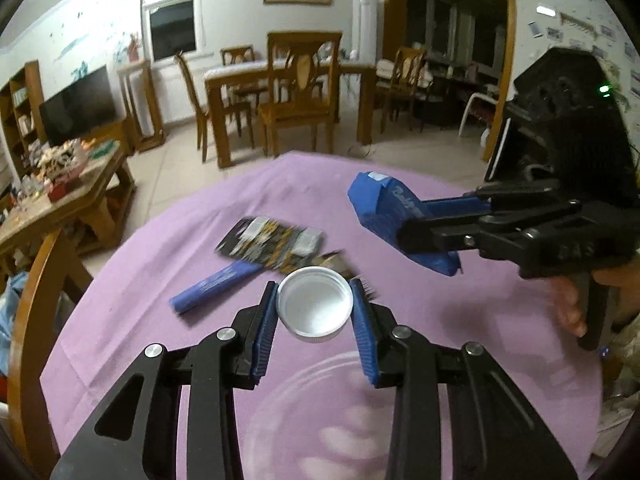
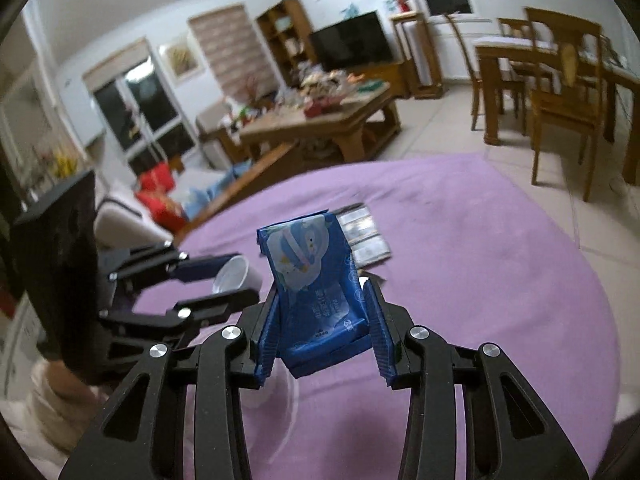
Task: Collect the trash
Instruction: 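Grasp the white cup lid with the left tool while the right tool grasps the blue wrapper, then carry the lid and blue wrapper over the black bin and open both tools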
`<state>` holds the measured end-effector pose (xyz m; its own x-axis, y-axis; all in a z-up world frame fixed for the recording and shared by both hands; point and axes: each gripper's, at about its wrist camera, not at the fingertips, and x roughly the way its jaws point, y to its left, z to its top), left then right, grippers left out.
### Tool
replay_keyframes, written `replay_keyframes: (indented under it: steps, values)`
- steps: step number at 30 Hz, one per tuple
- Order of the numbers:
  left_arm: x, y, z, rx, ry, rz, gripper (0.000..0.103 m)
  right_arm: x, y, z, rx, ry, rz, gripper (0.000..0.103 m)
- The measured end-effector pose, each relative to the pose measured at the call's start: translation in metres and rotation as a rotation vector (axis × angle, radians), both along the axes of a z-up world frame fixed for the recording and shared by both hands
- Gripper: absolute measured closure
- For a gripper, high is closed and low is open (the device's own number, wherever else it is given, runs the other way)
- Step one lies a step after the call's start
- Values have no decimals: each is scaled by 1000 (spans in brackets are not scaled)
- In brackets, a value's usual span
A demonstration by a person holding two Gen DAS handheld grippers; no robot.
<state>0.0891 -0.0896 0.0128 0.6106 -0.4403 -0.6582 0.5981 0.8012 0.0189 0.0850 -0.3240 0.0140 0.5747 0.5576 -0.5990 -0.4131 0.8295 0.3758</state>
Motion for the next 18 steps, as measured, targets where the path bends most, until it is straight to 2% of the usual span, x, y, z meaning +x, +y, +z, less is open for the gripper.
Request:
replay_keyframes:
  steps: [9,18]
  values:
    - [-34,-79,28,-28,-81,-124,68,-65,-105,29,90,-51,-153,63]
    - [-51,-175,30,-32,-90,-271,68,-130,-232,23,141,-67,-346,63]
